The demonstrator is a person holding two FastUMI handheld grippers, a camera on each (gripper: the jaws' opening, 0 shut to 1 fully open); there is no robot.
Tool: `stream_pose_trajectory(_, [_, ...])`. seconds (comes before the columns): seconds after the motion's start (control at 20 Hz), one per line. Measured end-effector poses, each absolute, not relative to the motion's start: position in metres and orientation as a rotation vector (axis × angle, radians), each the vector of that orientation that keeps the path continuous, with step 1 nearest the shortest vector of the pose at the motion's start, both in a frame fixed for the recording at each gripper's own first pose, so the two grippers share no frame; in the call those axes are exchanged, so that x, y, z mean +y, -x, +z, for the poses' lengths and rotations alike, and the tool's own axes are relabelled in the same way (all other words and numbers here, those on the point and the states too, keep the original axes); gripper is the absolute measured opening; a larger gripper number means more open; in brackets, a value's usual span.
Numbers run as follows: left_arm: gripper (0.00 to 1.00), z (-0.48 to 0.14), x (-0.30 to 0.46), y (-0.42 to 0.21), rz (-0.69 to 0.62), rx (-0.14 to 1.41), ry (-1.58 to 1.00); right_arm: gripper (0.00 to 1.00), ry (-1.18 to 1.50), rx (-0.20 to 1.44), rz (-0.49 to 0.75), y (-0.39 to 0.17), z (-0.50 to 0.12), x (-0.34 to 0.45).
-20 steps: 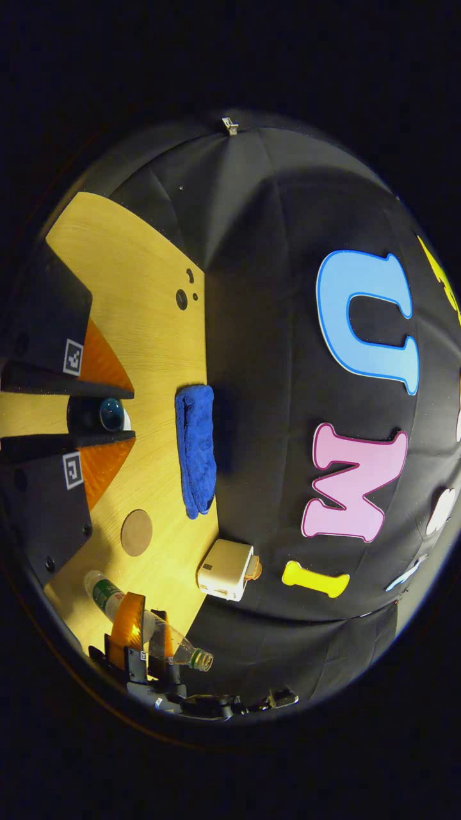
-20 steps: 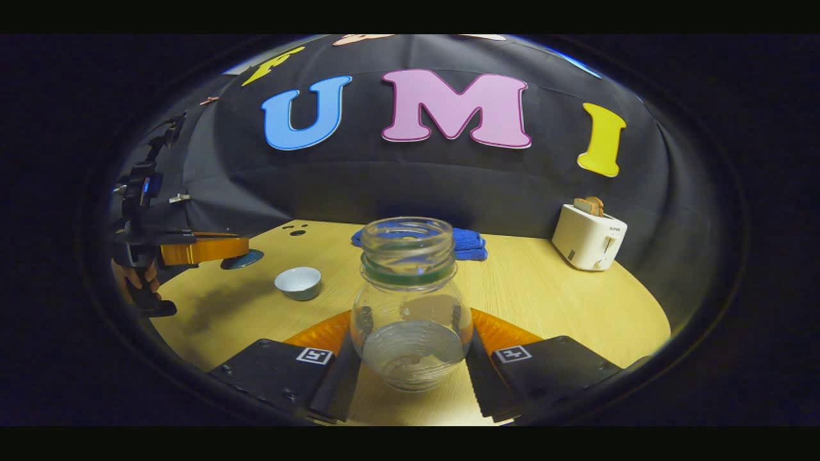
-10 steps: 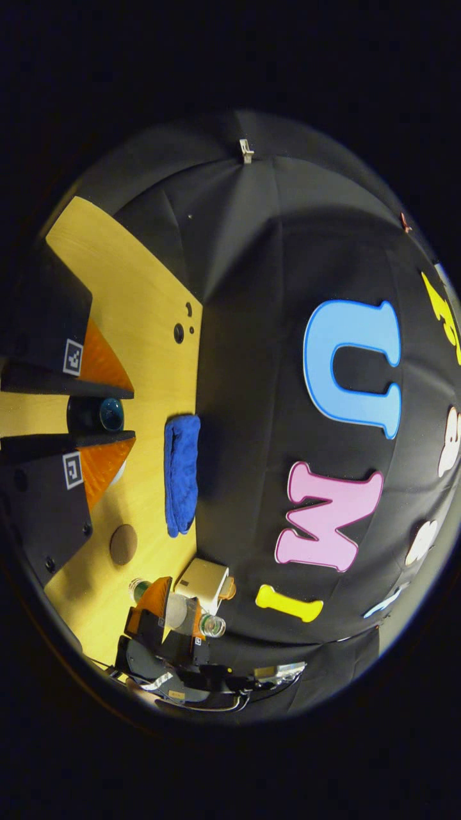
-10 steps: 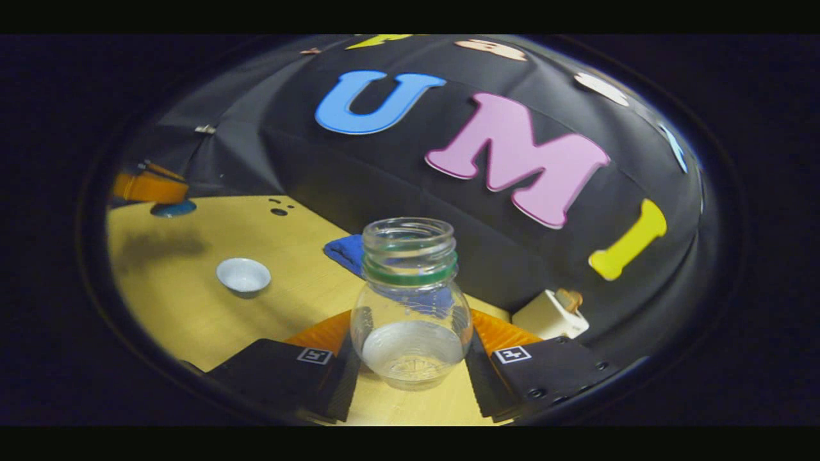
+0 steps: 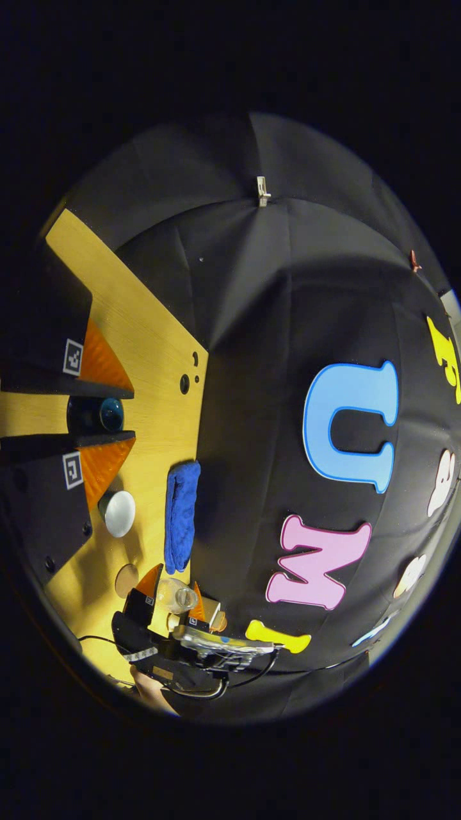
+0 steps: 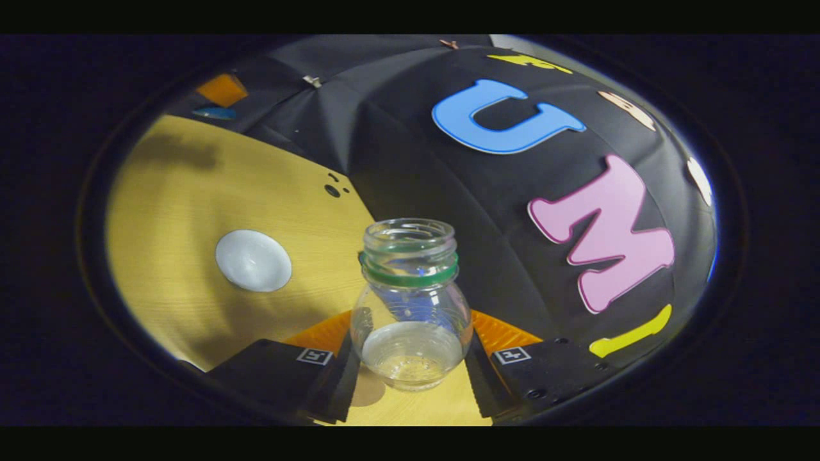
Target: Open the teacup lid with one hand, grasp the water bottle and pour water into the teacup with the other hand; after pouring, place the water bottle on the coaster and then close the teacup lid.
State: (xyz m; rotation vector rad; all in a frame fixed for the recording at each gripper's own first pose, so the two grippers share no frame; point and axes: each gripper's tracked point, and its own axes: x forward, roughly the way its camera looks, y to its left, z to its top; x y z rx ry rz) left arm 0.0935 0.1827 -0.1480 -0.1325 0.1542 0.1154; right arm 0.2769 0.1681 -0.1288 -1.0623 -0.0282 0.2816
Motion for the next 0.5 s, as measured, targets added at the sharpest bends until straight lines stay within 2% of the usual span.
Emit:
stream_pose_trajectory(0.05, [0.25, -0.150, 0.185, -0.093, 0.116, 0.155, 0.137, 0.76, 1.083, -0.036, 0.285, -0.280, -0.132, 0.172])
stream_pose_trajectory(0.1, [0.29, -0.149, 0.187, -0.093, 0.116, 0.153, 0.138, 0.76, 1.104, -0.043, 0.286, -0.284, -0.133, 0.175])
stream_pose_trajectory(0.15, [0.25, -0.151, 0.189, -0.094, 0.115, 0.152, 0.138, 0.76, 1.128, -0.051, 0.283, -0.285, -0.134, 0.177])
stream_pose_trajectory(0.25, [0.29, -0.153, 0.192, -0.094, 0.113, 0.150, 0.143, 0.76, 1.174, -0.065, 0.275, -0.293, -0.136, 0.180])
stream_pose_trajectory(0.35, [0.25, -0.157, 0.193, -0.095, 0.112, 0.152, 0.154, 0.75, 1.219, -0.079, 0.279, -0.306, -0.139, 0.183])
stream_pose_trajectory(0.4, [0.25, -0.159, 0.194, -0.096, 0.112, 0.153, 0.159, 0.79, 1.247, -0.086, 0.282, -0.311, -0.141, 0.184])
stream_pose_trajectory(0.5, [0.25, -0.163, 0.194, -0.098, 0.113, 0.153, 0.168, 0.76, 1.301, -0.111, 0.293, -0.310, -0.150, 0.190])
